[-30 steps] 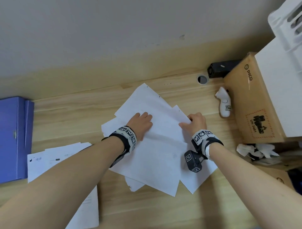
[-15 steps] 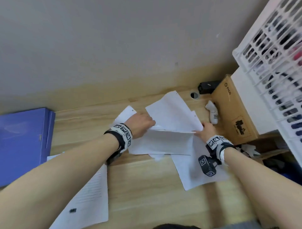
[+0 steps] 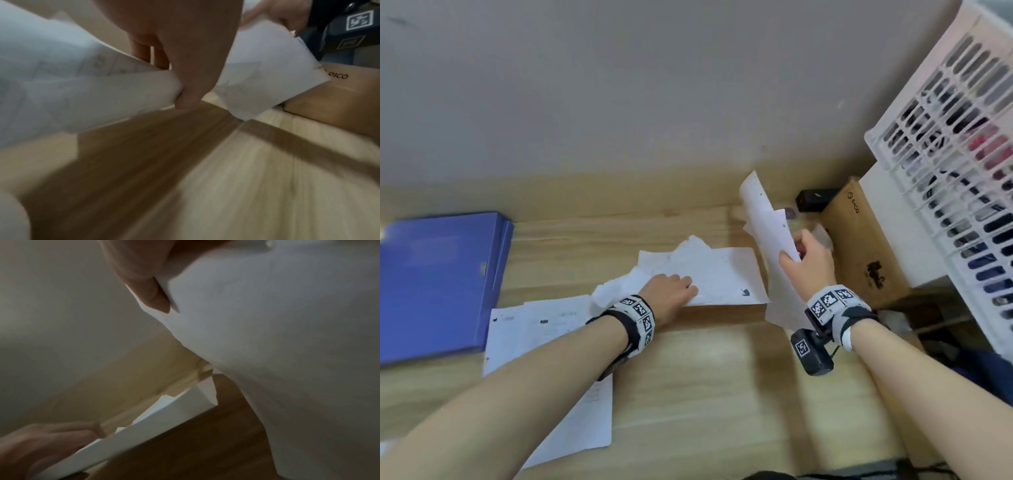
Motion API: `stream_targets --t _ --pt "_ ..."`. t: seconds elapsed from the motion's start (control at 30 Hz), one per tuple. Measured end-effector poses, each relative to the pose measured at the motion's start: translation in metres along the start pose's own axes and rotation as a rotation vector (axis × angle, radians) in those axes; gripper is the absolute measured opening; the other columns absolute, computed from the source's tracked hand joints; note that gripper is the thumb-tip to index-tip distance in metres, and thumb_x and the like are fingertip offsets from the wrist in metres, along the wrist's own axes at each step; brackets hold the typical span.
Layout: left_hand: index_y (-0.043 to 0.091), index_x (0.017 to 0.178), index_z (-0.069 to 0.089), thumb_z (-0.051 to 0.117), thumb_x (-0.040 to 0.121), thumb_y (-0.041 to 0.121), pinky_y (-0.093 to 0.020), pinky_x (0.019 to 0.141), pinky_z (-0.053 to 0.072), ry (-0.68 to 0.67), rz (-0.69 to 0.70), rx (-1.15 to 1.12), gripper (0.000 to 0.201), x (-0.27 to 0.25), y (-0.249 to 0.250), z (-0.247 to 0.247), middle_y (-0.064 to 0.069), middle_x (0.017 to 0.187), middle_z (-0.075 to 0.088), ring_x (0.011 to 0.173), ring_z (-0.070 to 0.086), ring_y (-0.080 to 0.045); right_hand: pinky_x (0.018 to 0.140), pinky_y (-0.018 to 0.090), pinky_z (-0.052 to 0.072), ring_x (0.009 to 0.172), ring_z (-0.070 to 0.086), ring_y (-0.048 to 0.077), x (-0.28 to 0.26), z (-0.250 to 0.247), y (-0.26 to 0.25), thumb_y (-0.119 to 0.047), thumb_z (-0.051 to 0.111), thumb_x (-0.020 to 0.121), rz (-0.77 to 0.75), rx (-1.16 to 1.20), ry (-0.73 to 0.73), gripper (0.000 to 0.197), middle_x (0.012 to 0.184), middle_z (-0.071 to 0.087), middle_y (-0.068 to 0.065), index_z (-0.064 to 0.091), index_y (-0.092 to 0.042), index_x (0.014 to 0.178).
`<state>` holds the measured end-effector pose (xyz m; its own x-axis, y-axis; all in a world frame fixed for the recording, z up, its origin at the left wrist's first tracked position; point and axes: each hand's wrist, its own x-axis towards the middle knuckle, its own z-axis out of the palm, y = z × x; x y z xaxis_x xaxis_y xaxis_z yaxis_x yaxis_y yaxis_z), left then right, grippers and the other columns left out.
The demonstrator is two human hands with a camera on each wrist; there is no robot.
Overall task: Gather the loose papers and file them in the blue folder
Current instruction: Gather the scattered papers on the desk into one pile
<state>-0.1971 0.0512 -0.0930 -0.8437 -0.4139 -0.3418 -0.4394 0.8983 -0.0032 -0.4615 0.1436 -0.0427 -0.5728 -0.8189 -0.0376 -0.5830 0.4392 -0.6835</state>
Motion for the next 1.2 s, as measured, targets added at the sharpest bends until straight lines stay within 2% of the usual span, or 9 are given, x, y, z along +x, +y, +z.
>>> stream_targets --t 0.13,0.27,0.33,0.43,0.53,0.77,0.97,1.07,1.2 --pt "0.014 0.12 0.047 0.052 0.081 0.001 -0.037 0.066 0.033 -0.141 -0.083 -0.156 0.041 -0.011 0.028 0.057 -0.009 0.121 0.051 0.101 0.055 -0.032 0.057 0.034 0.046 0.065 0.058 0.016 -0.036 0.032 0.005 -0.01 0.06 0.077 -0.085 -0.076 -0.198 0.024 0.072 0.057 -0.01 0.05 -0.03 0.085" --pt "0.015 0.125 0.043 0.058 0.081 0.02 -0.037 0.067 0.04 -0.207 -0.137 -0.233 0.046 -0.027 0.046 0.092 -0.011 0.141 0.035 0.117 0.043 -0.033 0.068 0.028 0.048 0.077 0.059 0.01 -0.064 0.072 0.016 -0.014 0.059 0.073 -0.141 -0.241 -0.39 0.028 0.085 0.061 -0.011 0.055 -0.031 0.094" --pt "0.016 0.135 0.039 0.057 0.083 0.031 -0.041 0.083 0.048 -0.207 -0.151 -0.28 0.057 -0.034 0.049 0.1 -0.012 0.155 0.022 0.132 0.034 -0.035 0.071 0.031 0.05 0.081 0.058 0.014 -0.074 0.092 0.024 -0.013 0.057 0.074 -0.154 -0.309 -0.488 0.023 0.086 0.06 -0.011 0.055 -0.03 0.09" --pt "0.012 0.144 0.035 0.05 0.091 0.038 -0.044 0.109 0.037 -0.196 -0.159 -0.364 0.062 -0.046 0.046 0.1 -0.012 0.161 0.016 0.146 0.022 -0.03 0.076 0.034 0.052 0.089 0.058 0.017 -0.082 0.122 0.039 -0.022 0.054 0.081 -0.102 -0.365 -0.626 0.014 0.093 0.061 -0.008 0.06 -0.027 0.091" --pt "0.01 0.144 0.037 0.044 0.095 0.036 -0.042 0.112 0.031 -0.213 -0.18 -0.383 0.055 -0.059 0.039 0.105 -0.011 0.162 0.017 0.147 0.02 -0.028 0.084 0.036 0.052 0.097 0.057 0.016 -0.087 0.139 0.051 -0.034 0.05 0.083 -0.041 -0.376 -0.693 0.022 0.102 0.058 -0.006 0.065 -0.027 0.097" --pt "0.018 0.151 0.026 0.042 0.097 0.032 -0.044 0.117 0.025 -0.292 -0.215 -0.495 0.058 -0.072 0.034 0.121 -0.001 0.165 -0.003 0.152 0.003 -0.021 0.078 0.031 0.05 0.091 0.063 0.019 -0.06 0.13 0.063 -0.03 0.052 0.091 -0.006 -0.199 -0.617 0.019 0.097 0.068 -0.004 0.068 -0.022 0.095" --pt "0.018 0.138 0.045 0.044 0.093 0.031 -0.039 0.103 0.039 -0.245 -0.278 -0.514 0.047 -0.056 0.035 0.12 0.0 0.157 0.025 0.14 0.026 -0.024 0.096 0.042 0.05 0.111 0.059 0.028 0.017 0.114 0.077 -0.031 0.062 0.088 0.182 -0.19 -0.313 0.043 0.13 0.053 0.009 0.056 -0.011 0.126" --pt "0.018 0.126 0.055 0.043 0.093 0.031 -0.034 0.088 0.043 -0.206 -0.309 -0.498 0.038 -0.047 0.034 0.117 0.002 0.139 0.042 0.122 0.038 -0.021 0.075 0.035 0.048 0.102 0.058 0.029 0.043 0.114 0.087 -0.041 0.068 0.074 0.217 -0.304 -0.328 0.051 0.114 0.053 0.008 0.055 -0.01 0.112" --pt "0.018 0.121 0.058 0.043 0.094 0.033 -0.031 0.081 0.043 -0.173 -0.396 -0.53 0.034 -0.034 0.038 0.113 0.002 0.125 0.048 0.114 0.043 -0.02 0.074 0.036 0.051 0.097 0.06 0.031 0.055 0.119 0.097 -0.042 0.074 0.071 0.242 -0.377 -0.42 0.045 0.102 0.063 0.009 0.058 -0.01 0.098"
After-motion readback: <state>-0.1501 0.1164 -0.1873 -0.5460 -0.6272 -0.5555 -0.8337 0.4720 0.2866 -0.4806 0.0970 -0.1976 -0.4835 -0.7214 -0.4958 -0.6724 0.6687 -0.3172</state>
